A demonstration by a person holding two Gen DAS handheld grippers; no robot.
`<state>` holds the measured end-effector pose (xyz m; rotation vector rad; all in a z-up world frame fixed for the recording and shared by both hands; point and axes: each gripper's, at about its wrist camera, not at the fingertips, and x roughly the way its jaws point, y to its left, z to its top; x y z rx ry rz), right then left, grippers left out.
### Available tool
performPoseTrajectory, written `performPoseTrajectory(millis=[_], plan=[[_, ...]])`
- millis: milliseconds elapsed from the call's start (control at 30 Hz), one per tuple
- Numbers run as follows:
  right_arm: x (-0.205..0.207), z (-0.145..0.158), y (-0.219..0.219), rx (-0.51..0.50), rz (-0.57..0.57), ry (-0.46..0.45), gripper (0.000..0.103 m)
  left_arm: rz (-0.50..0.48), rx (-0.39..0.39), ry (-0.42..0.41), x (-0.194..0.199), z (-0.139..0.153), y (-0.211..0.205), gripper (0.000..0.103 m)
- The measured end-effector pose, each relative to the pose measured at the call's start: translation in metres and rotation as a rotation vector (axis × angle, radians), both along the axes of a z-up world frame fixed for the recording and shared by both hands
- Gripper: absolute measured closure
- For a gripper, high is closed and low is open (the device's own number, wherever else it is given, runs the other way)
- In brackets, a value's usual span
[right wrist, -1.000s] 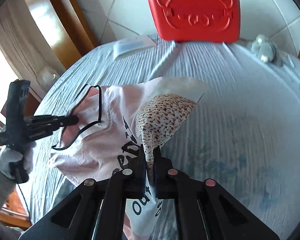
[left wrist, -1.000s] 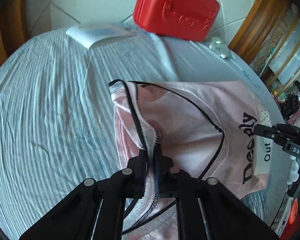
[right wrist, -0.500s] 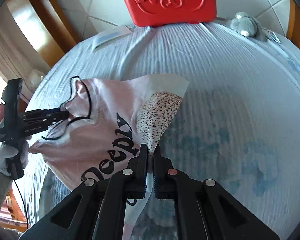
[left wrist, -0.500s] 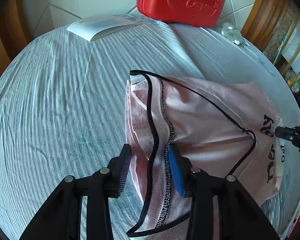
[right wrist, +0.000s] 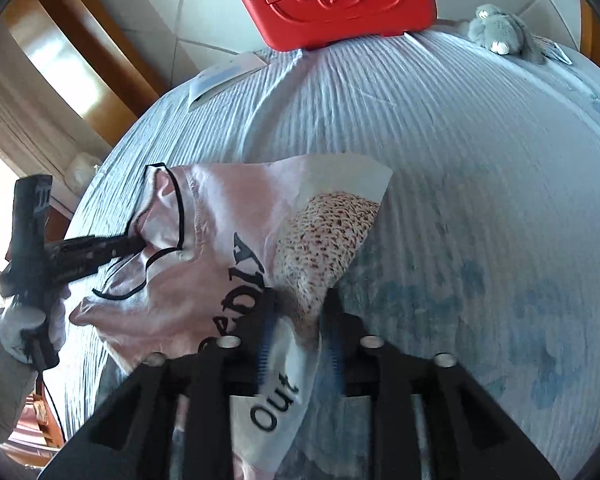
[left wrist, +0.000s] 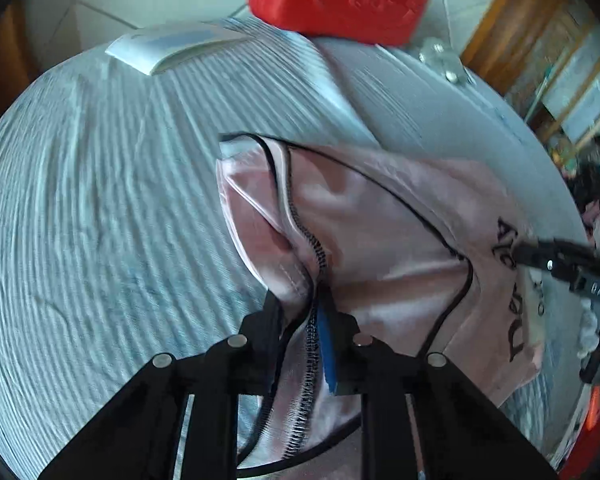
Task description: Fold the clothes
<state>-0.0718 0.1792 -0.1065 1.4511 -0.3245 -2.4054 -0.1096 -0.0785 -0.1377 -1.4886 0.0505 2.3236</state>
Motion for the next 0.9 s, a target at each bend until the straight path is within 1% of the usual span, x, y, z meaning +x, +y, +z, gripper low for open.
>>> performPoseTrajectory(millis=[33, 67, 133, 200, 233, 300, 333, 400, 533, 633, 767, 900], plan=[[-0.002, -0.002, -0.001, -0.004, 0.000, -0.004, 0.071, -0.004, 0.008, 0.002, 0.000, -0.001, 0.001, 0.087], [-0.003, -0.005, -0.003, -0.011, 0.002, -0.005, 0.071, 0.010, 0.040, -0.015, -0.003, -0.001, -0.004, 0.087], [-0.004, -0.009, -0.006, -0.014, 0.005, -0.001, 0.071, 0.037, 0.102, -0.049, -0.008, -0.003, -0.013, 0.091], [-0.004, -0.010, -0.006, -0.020, 0.006, 0.003, 0.073, 0.033, 0.108, -0.048, -0.007, -0.003, -0.014, 0.093], [-0.004, -0.010, -0.005, -0.027, 0.006, 0.003, 0.081, 0.034, 0.104, -0.042, -0.006, -0.003, -0.014, 0.094], [-0.003, -0.008, -0.004, -0.039, 0.006, 0.006, 0.092, 0.045, 0.121, -0.024, -0.002, 0.002, -0.015, 0.095], [-0.002, -0.006, -0.004, -0.041, 0.006, 0.010, 0.095, 0.050, 0.133, -0.011, 0.000, 0.006, -0.015, 0.095], [0.004, 0.006, -0.007, -0.026, 0.009, 0.050, 0.096, 0.052, 0.150, 0.033, 0.006, 0.020, -0.015, 0.095], [0.017, 0.040, -0.006, -0.028, 0.000, 0.146, 0.098, 0.031, 0.147, 0.075, 0.015, 0.041, -0.009, 0.095], [0.024, 0.068, -0.002, 0.007, -0.003, 0.206, 0.098, 0.012, 0.168, 0.110, 0.022, 0.060, -0.003, 0.095], [0.034, 0.094, 0.018, 0.056, -0.040, 0.242, 0.098, -0.025, 0.198, 0.140, 0.022, 0.080, 0.025, 0.095], [0.050, 0.117, 0.056, 0.099, -0.100, 0.269, 0.098, -0.077, 0.223, 0.162, 0.021, 0.100, 0.071, 0.095]])
